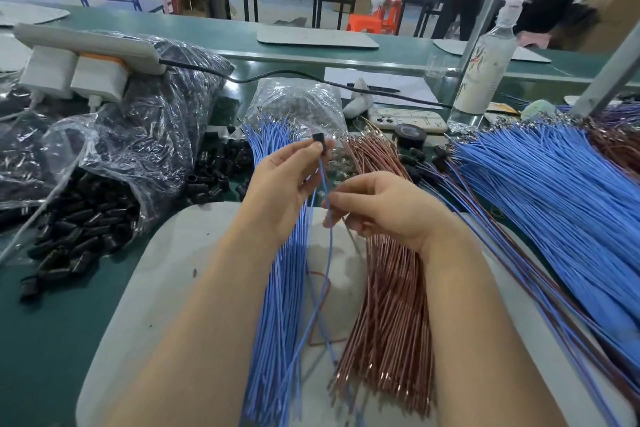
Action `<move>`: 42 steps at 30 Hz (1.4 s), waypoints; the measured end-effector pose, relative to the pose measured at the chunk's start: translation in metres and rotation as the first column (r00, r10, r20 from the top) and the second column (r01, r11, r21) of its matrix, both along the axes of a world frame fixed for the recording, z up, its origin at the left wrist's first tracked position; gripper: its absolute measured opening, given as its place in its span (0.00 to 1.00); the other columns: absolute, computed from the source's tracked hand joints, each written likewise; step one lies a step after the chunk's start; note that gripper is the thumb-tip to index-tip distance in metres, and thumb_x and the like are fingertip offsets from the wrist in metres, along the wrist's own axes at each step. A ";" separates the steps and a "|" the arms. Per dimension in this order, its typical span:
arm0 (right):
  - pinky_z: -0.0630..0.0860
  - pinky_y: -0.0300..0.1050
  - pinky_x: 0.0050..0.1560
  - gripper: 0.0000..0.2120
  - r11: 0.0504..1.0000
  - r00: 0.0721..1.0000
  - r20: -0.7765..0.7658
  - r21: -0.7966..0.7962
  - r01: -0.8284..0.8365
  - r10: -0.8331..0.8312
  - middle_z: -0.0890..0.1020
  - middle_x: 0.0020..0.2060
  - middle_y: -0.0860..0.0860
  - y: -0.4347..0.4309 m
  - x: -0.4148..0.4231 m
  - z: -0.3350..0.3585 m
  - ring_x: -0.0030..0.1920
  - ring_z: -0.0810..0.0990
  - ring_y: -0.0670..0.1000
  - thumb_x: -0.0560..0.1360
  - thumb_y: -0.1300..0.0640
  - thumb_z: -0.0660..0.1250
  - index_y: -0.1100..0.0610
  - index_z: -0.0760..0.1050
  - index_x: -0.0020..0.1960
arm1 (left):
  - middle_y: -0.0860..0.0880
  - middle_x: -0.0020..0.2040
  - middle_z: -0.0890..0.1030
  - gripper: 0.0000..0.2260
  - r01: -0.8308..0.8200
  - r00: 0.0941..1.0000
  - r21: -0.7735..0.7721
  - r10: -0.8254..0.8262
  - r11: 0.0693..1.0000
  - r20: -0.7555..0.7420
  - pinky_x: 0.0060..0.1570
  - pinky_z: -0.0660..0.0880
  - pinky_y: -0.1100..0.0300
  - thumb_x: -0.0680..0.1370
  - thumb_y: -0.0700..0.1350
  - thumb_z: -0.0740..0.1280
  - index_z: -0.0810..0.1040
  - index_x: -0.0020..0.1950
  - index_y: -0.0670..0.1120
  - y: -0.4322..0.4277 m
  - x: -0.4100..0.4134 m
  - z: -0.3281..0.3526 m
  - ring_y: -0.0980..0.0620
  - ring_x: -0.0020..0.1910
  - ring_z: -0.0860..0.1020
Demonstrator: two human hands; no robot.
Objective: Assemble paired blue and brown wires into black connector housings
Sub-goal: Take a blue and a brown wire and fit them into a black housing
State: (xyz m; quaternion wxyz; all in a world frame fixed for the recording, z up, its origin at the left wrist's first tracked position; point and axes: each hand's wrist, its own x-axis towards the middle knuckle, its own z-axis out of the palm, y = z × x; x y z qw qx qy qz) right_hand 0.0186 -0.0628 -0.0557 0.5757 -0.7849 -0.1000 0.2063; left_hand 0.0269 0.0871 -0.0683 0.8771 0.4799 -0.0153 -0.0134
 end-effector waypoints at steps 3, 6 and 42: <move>0.68 0.33 0.26 0.05 1.000 0.996 0.090 -0.012 0.001 0.000 0.82 0.31 0.50 0.001 0.000 0.002 0.25 0.72 0.42 0.78 0.61 0.65 0.59 0.78 0.44 | 0.51 0.45 0.84 0.06 0.011 1.000 -0.028 -0.011 1.000 0.005 0.44 0.77 0.65 0.78 0.38 0.63 0.79 0.51 0.43 0.002 0.001 -0.001 0.58 0.46 0.81; 0.71 0.33 0.26 0.05 0.932 0.915 0.201 0.174 0.318 -0.349 0.83 0.30 0.50 -0.003 0.005 0.004 0.25 0.74 0.43 0.79 0.61 0.63 0.57 0.76 0.46 | 0.51 0.49 0.84 0.09 0.038 0.999 0.014 -0.038 0.999 -0.021 0.51 0.76 0.61 0.78 0.39 0.63 0.78 0.56 0.41 0.001 0.001 -0.001 0.57 0.47 0.81; 0.78 0.41 0.39 0.08 0.769 0.758 0.208 0.361 0.527 -0.618 0.78 0.32 0.49 0.010 0.012 -0.004 0.30 0.77 0.44 0.78 0.65 0.62 0.55 0.76 0.45 | 0.52 0.43 0.85 0.04 0.089 0.984 0.490 -0.153 0.867 0.092 0.53 0.76 0.61 0.77 0.40 0.68 0.78 0.48 0.49 -0.009 -0.004 -0.012 0.58 0.45 0.81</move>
